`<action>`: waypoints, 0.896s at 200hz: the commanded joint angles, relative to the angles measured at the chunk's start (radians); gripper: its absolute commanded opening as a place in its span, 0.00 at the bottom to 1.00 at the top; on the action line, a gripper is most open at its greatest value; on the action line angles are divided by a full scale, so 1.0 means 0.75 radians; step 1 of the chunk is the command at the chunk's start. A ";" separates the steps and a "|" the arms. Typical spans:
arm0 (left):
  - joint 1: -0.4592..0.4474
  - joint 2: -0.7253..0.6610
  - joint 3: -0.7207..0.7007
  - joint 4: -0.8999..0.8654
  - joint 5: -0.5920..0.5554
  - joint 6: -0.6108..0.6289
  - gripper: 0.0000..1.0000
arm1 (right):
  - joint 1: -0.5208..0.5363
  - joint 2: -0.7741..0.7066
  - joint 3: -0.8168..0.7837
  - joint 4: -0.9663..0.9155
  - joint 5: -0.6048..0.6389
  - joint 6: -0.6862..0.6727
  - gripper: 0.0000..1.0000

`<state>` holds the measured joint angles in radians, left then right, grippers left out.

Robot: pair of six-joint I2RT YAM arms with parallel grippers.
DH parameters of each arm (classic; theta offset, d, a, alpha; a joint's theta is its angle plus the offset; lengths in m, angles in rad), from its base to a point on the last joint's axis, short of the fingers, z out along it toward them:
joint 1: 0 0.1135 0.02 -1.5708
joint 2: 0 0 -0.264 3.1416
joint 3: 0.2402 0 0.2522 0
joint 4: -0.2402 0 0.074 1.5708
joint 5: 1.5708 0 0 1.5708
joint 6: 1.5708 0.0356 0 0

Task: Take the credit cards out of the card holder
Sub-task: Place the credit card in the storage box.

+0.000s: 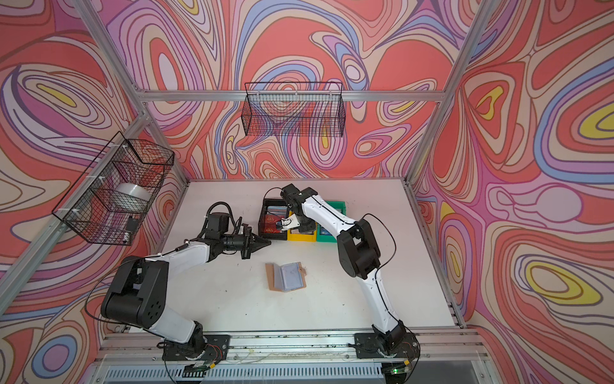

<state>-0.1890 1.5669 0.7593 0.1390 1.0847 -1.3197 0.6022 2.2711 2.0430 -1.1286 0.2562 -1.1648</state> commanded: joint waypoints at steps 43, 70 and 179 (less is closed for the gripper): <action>0.006 0.015 0.041 0.019 0.007 0.002 0.00 | -0.035 0.064 0.080 0.030 -0.008 0.032 0.27; 0.008 0.024 0.045 0.024 0.006 0.002 0.00 | -0.048 0.099 0.125 0.042 0.004 0.040 0.29; 0.005 -0.167 0.228 -0.418 -0.171 0.363 0.00 | -0.202 -0.533 -0.204 0.321 -0.869 0.577 0.39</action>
<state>-0.1890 1.5238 0.8677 -0.0376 1.0153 -1.1748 0.4984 2.0735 2.0373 -1.0451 -0.1589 -0.9073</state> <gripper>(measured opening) 0.046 0.380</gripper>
